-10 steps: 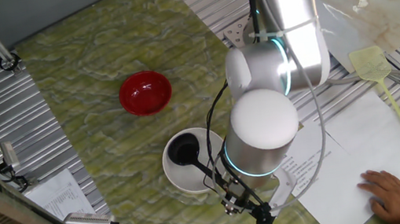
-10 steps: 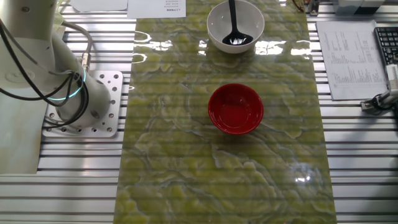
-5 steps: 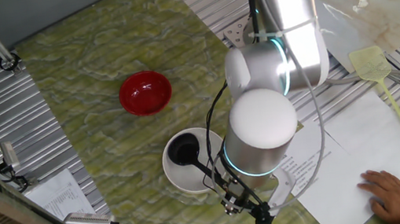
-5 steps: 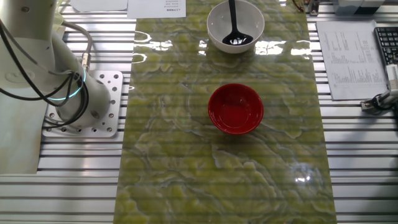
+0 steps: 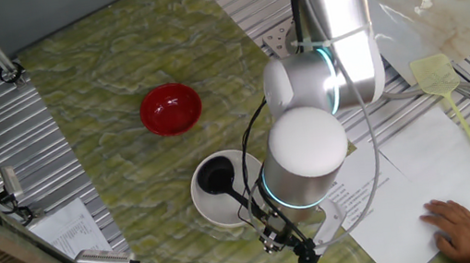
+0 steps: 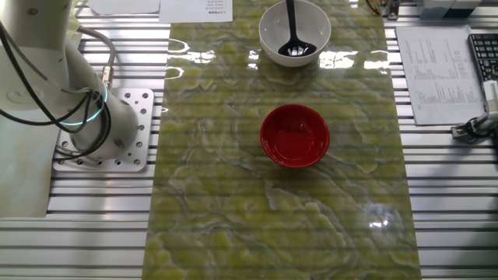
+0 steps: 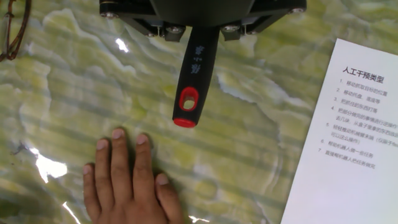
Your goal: Scoop water with a large spoon from one bowl to another
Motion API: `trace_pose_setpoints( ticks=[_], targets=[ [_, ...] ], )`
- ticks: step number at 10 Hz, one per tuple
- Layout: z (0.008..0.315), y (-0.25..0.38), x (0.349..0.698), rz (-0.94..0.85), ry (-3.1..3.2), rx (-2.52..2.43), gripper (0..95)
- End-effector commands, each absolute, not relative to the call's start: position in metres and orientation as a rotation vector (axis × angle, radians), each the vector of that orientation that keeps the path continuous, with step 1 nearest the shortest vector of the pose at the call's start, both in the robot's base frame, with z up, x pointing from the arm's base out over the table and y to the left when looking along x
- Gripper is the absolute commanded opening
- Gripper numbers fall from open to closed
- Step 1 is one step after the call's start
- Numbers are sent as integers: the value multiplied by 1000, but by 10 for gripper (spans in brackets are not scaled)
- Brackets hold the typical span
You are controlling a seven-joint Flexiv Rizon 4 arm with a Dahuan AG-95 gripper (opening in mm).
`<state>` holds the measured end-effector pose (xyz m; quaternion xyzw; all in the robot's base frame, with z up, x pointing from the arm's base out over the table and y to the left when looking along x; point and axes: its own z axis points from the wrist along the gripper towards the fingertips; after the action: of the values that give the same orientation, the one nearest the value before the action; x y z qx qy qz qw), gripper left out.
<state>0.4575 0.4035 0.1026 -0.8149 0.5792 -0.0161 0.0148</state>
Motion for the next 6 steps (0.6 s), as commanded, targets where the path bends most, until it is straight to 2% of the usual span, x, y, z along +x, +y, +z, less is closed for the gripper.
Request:
trace_pose_setpoints(
  ticks=[1,3,4,6],
  targets=[
    [104,403,457,-48,1804,-2539,190],
    [104,403,457,-46,1805,-2535,190],
    [104,403,457,-41,1811,-2527,0],
    [104,403,457,-36,1814,-2522,0]
  ],
)
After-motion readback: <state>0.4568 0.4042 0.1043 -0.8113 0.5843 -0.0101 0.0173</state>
